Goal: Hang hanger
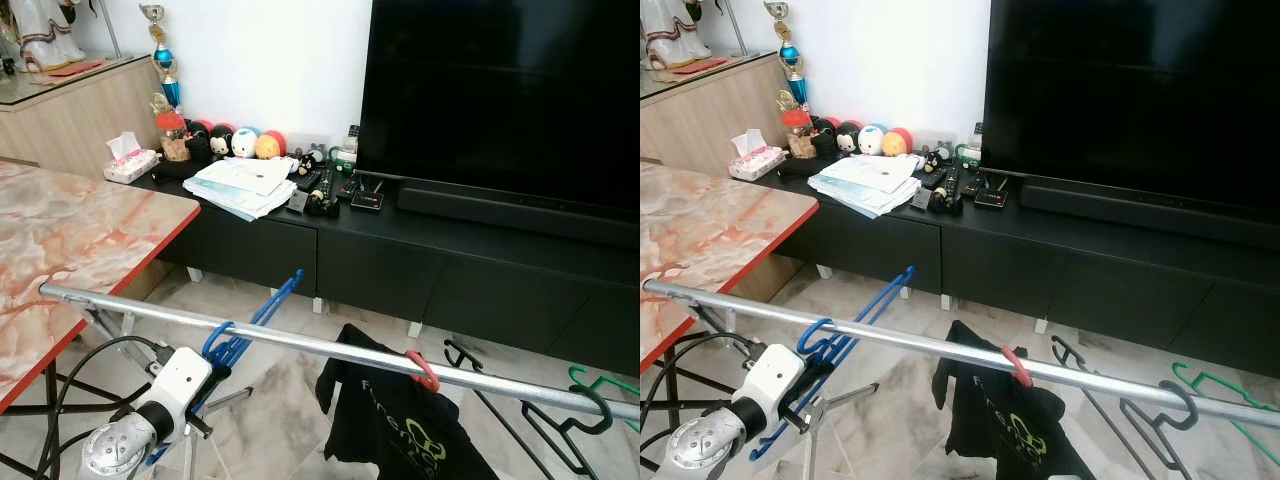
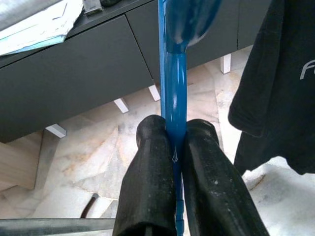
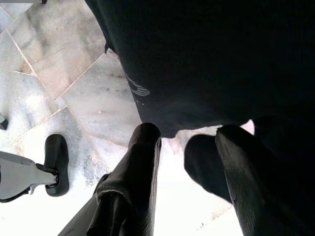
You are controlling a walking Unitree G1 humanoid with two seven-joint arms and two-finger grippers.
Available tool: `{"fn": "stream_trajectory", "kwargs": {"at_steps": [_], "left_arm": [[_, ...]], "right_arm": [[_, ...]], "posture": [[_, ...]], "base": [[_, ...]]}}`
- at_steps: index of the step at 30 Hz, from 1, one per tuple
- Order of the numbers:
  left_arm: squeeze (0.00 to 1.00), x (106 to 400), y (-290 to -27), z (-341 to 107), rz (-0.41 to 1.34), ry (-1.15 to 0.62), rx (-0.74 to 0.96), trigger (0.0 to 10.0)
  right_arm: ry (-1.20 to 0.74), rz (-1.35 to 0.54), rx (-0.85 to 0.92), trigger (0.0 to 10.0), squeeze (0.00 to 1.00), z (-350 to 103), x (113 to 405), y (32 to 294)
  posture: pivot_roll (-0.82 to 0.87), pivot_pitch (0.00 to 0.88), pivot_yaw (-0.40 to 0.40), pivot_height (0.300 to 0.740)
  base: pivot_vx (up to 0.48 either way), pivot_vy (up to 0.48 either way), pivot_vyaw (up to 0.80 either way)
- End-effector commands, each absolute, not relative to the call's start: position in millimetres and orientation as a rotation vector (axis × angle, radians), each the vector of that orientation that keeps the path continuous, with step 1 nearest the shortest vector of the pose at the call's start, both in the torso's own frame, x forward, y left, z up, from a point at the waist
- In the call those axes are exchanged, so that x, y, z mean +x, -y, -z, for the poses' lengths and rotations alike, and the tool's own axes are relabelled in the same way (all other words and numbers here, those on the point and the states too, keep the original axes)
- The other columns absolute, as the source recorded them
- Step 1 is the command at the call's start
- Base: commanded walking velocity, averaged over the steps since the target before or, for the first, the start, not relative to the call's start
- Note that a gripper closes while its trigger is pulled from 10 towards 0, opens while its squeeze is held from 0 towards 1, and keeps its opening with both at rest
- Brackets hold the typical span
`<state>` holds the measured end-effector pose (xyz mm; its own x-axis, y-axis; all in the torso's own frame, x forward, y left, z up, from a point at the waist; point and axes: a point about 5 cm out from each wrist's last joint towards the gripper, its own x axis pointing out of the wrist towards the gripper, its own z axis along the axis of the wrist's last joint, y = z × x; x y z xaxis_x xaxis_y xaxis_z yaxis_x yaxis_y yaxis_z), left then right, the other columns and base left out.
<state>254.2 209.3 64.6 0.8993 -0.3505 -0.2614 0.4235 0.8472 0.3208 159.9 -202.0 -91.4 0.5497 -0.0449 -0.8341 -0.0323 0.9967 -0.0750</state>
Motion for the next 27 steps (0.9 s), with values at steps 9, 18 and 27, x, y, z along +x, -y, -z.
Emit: {"fn": "stream_trajectory", "kwargs": {"at_steps": [9,18,27], "left_arm": [[0.0,270,-210,-66,0.306,-0.235,0.391,10.0],[0.0,276,-195,-59,0.292,-0.32,0.301,10.0],[0.0,270,-182,-53,0.356,-0.388,0.293,10.0]], "right_arm": [[-0.983,0.004,-0.09,10.0,0.0,91,161,202],[-0.984,0.003,-0.088,10.0,0.0,91,161,202],[-0.985,0.002,-0.087,10.0,0.0,91,161,201]], "posture": [[-0.01,0.0,-0.001,0.74],[-0.01,0.0,0.002,0.74],[-0.01,0.0,0.004,0.74]], "base": [[0.0,0.0,0.0],[0.0,0.0,0.0],[0.0,0.0,0.0]]}}
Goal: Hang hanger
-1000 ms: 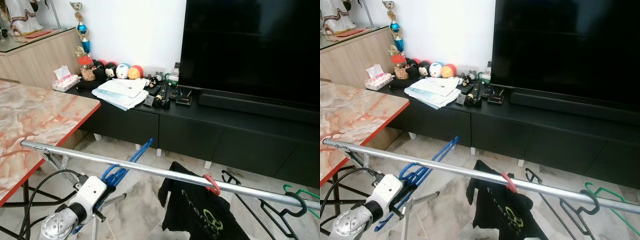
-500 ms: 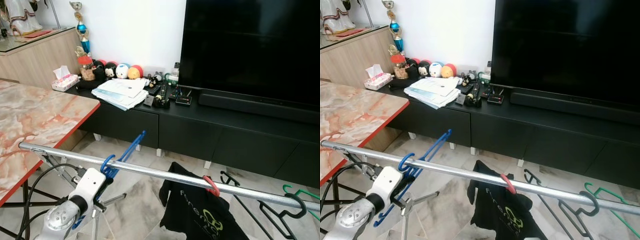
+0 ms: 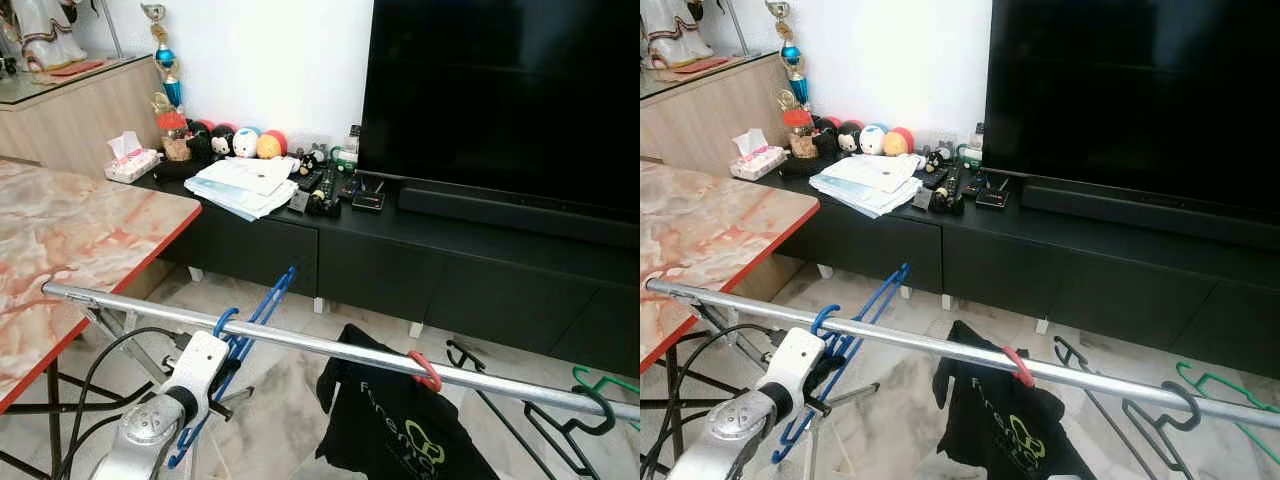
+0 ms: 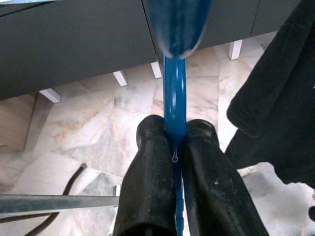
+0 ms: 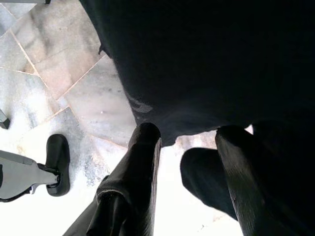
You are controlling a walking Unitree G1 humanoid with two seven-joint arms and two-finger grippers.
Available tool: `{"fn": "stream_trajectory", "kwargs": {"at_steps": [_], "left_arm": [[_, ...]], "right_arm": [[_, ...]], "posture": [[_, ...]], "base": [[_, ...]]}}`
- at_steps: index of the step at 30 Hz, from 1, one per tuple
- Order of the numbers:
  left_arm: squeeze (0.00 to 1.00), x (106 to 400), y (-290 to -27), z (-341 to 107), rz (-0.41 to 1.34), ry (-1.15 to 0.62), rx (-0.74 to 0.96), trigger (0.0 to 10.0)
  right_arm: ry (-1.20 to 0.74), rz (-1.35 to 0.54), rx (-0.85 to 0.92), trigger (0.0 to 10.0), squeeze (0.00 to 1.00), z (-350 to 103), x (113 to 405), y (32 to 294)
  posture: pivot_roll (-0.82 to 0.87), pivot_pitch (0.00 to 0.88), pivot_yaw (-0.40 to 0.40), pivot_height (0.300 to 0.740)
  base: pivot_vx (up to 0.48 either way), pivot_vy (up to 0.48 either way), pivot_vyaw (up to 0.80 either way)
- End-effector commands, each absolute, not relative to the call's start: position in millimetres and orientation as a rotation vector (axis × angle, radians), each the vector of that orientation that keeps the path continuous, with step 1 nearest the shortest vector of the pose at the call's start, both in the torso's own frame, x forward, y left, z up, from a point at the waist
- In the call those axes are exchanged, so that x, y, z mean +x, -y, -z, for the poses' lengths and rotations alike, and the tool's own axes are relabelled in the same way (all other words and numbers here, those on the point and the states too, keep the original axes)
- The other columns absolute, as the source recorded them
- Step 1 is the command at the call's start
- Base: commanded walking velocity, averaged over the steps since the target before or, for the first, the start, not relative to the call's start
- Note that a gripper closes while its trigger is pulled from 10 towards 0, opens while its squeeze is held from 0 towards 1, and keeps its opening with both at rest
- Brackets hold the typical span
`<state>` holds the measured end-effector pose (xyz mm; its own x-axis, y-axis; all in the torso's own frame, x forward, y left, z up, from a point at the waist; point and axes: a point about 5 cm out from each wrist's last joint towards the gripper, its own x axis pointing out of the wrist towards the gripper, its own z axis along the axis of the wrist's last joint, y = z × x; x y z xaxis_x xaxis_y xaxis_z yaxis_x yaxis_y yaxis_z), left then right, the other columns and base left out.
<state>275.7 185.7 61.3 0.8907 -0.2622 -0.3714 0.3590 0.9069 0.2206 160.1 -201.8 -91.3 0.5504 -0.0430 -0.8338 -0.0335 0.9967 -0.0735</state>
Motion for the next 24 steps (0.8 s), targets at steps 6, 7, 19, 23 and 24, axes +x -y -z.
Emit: {"fn": "stream_trajectory", "kwargs": {"at_steps": [6,7,19,23,24], "left_arm": [[1.0,269,-178,-53,0.309,-0.39,0.263,10.0],[1.0,268,-177,-55,0.308,-0.379,0.256,10.0],[1.0,252,-171,-83,0.269,-0.175,0.12,10.0],[1.0,235,-175,-90,0.244,-0.127,0.09,10.0],[1.0,219,-182,-92,0.203,-0.101,0.078,10.0]], "right_arm": [[-0.984,0.003,-0.085,10.0,0.0,91,161,201],[-0.984,0.003,-0.085,10.0,0.0,91,161,201],[-0.984,0.005,-0.083,10.0,0.0,91,161,201],[-0.984,0.006,-0.083,10.0,0.0,91,161,201],[-0.983,0.006,-0.083,10.0,0.0,91,162,201]], "posture": [[-0.01,0.0,0.007,0.74],[-0.01,0.0,0.009,0.74],[0.0,0.0,0.014,0.74],[0.0,0.0,0.017,0.74],[0.0,0.0,0.017,0.74]], "base": [[0.0,0.0,0.0],[0.0,0.0,0.0],[0.0,0.0,0.0],[0.0,0.0,0.0],[0.0,0.0,0.0]]}}
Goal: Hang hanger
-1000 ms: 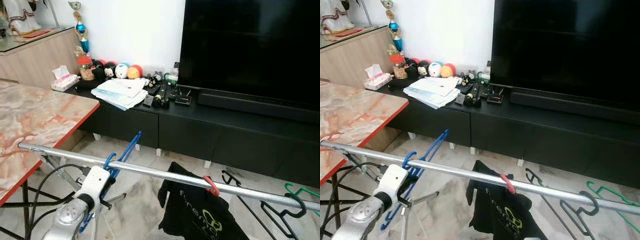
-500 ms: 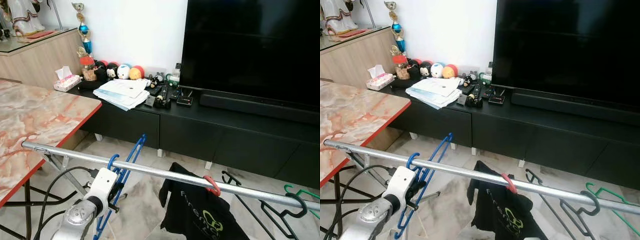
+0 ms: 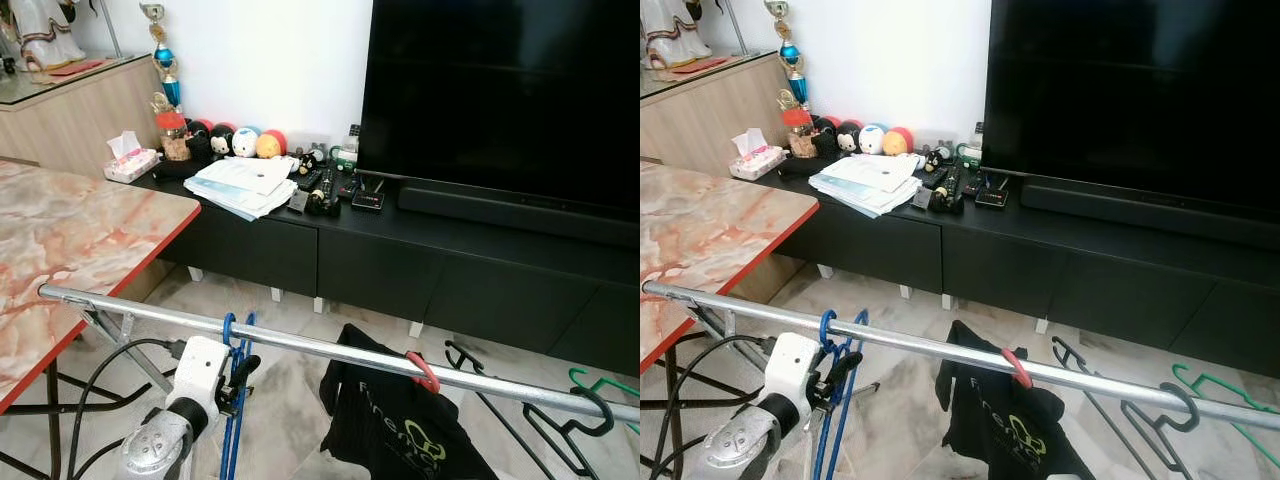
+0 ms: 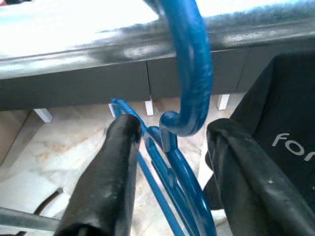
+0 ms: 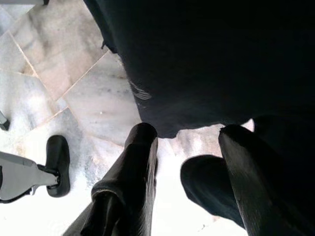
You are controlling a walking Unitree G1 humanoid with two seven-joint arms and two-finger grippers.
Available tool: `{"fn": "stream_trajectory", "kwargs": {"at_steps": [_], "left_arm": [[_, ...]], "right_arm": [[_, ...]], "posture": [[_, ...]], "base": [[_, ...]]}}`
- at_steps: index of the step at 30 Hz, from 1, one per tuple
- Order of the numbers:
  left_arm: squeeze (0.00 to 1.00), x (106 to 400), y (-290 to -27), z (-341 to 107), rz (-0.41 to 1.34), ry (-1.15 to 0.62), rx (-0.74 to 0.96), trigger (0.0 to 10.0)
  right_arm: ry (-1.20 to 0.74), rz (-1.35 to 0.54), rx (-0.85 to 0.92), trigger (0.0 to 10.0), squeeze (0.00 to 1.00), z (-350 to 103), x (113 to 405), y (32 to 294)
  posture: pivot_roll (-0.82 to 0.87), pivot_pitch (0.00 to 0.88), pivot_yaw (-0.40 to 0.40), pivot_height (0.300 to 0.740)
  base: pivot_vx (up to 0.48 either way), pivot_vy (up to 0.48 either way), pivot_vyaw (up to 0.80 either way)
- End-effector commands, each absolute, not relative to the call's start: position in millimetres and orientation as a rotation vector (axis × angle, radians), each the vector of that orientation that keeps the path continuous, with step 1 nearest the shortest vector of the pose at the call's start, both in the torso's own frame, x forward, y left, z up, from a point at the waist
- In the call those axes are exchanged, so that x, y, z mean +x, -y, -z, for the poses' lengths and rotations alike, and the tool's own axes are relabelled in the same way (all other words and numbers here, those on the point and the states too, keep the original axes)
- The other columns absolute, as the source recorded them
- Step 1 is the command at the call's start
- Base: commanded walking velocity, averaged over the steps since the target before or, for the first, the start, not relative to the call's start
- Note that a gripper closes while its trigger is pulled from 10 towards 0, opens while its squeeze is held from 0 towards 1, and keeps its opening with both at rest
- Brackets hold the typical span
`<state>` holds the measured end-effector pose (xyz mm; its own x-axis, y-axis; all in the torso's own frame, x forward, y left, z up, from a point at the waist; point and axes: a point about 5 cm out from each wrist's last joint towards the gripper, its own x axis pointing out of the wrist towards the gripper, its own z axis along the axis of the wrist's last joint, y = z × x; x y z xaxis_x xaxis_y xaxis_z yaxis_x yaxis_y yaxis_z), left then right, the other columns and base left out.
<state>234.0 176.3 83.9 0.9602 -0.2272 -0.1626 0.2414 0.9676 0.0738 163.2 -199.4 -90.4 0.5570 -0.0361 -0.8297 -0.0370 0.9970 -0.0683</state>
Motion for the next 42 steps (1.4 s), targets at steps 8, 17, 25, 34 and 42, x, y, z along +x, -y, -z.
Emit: {"fn": "stream_trajectory", "kwargs": {"at_steps": [8,17,25,34,42], "left_arm": [[1.0,195,-215,-85,-0.023,-0.089,0.081,10.0],[0.0,181,-249,-11,-0.093,-0.442,0.129,10.0],[0.0,188,-230,44,0.152,-0.722,0.412,10.0],[0.0,157,-218,86,0.049,-1.014,0.258,10.0],[0.0,166,-214,86,0.027,-0.981,0.247,10.0]], "right_arm": [[-0.984,0.003,-0.086,10.0,0.0,91,162,202],[-0.982,0.006,-0.082,10.0,0.0,91,162,200],[-0.983,0.012,-0.08,10.0,0.0,91,162,199],[-0.984,0.028,-0.08,10.0,0.0,92,161,198],[-0.987,0.037,-0.079,10.0,0.0,92,160,199]], "posture": [[0.01,0.0,0.015,0.74],[0.01,0.0,0.02,0.74],[-0.01,0.0,0.031,0.74],[-0.04,0.0,0.044,0.74],[-0.03,0.0,0.038,0.74]], "base": [[0.0,0.0,0.0],[0.0,0.0,0.0],[0.0,0.0,0.0],[0.0,0.0,0.0],[-0.348,0.0,0.0]]}}
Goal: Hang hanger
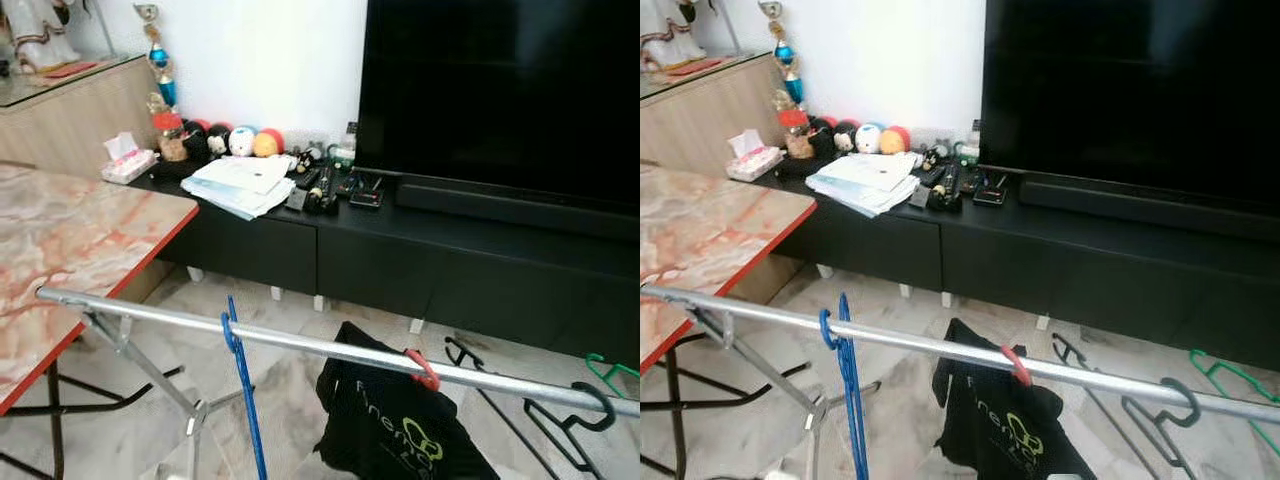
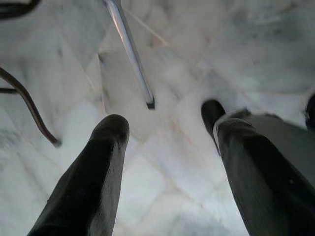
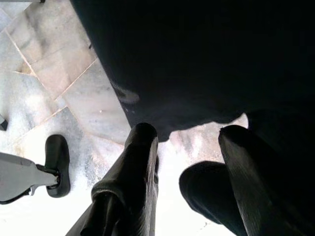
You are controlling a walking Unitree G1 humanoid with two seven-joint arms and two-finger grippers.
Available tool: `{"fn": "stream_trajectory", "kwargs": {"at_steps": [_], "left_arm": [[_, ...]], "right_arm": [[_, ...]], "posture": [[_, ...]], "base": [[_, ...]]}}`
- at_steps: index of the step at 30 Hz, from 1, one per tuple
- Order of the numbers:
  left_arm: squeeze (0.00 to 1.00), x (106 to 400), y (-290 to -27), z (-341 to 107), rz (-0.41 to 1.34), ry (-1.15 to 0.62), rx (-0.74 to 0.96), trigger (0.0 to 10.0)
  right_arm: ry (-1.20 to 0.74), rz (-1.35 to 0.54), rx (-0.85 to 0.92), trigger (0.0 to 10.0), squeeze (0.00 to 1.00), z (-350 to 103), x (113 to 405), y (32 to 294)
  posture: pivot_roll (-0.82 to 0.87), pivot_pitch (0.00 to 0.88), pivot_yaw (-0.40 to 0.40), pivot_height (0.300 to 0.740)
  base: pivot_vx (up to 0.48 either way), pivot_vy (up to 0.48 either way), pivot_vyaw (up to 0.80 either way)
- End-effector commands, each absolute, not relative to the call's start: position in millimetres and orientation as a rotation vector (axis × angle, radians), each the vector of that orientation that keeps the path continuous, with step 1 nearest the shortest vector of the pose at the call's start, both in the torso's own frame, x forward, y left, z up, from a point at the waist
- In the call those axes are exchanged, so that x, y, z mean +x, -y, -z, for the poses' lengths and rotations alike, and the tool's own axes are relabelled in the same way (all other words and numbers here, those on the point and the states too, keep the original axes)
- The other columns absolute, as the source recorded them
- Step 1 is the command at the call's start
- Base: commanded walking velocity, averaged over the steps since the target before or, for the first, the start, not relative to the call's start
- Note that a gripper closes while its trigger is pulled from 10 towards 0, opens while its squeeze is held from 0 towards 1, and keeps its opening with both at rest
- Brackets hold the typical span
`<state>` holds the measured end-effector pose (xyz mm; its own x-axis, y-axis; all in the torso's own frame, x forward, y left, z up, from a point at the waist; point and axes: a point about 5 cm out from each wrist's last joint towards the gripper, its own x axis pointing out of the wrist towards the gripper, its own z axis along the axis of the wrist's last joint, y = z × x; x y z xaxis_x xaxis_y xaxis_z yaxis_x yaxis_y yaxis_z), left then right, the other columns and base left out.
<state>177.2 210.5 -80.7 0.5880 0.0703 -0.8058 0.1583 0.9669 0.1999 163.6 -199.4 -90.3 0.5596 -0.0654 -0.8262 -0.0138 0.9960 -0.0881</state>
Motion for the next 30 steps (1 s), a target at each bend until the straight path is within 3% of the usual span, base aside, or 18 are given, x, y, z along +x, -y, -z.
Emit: {"fn": "stream_trajectory", "kwargs": {"at_steps": [1,30], "left_arm": [[0.0,166,-214,86,0.028,-0.981,0.247,10.0],[0.0,144,-220,95,0.003,-1.05,0.229,10.0]], "right_arm": [[-0.987,0.036,-0.079,10.0,0.0,92,160,198],[-0.971,0.049,-0.068,10.0,0.0,91,161,199]], "posture": [[-0.03,0.0,0.038,0.74],[-0.03,0.0,0.032,0.74]], "base": [[-0.36,0.0,0.0],[-0.36,0.0,0.0]]}}
